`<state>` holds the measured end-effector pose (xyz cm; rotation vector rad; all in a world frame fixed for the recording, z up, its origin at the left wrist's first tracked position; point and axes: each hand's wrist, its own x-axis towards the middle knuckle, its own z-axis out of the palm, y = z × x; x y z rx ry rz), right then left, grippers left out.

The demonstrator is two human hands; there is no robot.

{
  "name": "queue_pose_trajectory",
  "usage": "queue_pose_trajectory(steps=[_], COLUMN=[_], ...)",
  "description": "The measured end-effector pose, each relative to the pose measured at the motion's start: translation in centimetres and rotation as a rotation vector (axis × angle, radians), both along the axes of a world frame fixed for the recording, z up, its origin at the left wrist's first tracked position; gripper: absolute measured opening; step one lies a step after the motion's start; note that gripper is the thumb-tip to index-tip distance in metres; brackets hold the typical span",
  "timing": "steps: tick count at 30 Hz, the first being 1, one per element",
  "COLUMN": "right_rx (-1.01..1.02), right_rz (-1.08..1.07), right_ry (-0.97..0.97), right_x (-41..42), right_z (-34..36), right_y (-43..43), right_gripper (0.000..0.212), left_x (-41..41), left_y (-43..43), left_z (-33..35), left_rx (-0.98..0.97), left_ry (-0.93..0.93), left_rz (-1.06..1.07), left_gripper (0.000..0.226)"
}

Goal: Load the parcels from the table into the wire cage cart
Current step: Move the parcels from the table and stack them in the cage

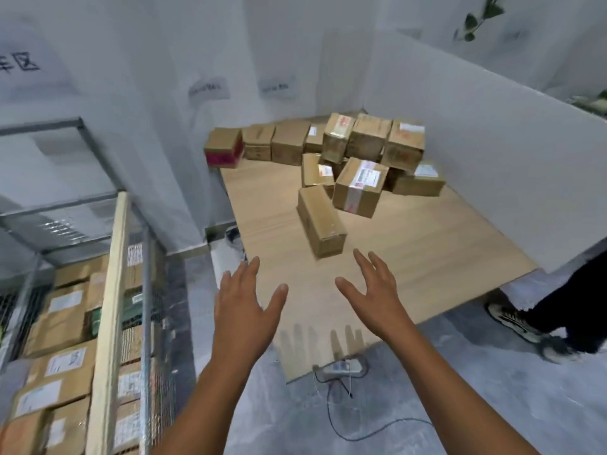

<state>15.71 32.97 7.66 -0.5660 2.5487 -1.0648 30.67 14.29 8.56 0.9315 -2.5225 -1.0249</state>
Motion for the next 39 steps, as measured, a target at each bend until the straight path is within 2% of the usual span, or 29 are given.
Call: queue_pose_trajectory(steps=[6,14,25,29,33,36,39], right_rx=[-0.054,-0.034,0.05,0.023,0.009,0.001,-0.072], right_rz=[-0.149,-0.192,-0.217,-0.199,-0.153,-0.059,-0.011], right_ry=[-0.019,-0.151,-0.284,-0.323,-0.417,-0.485,-0.479], right_x=[-4.2,-11.1,-22.0,-25.1,-27.1,-27.2,-26.1], right_z=[-0.4,-3.7,-7.5,-9.1,-10.7,-11.8,-11.9], right_y=[3.4,0.7,-7.9,-10.1,-12.3,-13.3,-13.4], right_gripper=[0.072,0.072,0.068,0.066,0.07,0.066,0.058], left_x=[-5.2,-14.4,-30.0,-31.2,-30.6,-30.8,-29.7], left_y=[2.7,-0.4,-4.4,-4.5,-4.6,-4.8,-4.2], left_z=[-1.0,-5.3,-11.9,-14.5,-16.4,-16.4,-14.9], left_rx=[0.028,0.093,0.451,0.699,0.725,0.797,0.88], left_ry=[0.011,-0.043,-0.09,-0.113,-0.099,-0.061,0.003], left_rz=[-0.034,-0.077,-0.044,0.038,-0.017,-0.028,0.071], left_gripper=[0.075,0.069,0.073,0.067,0.057,0.059,0.054])
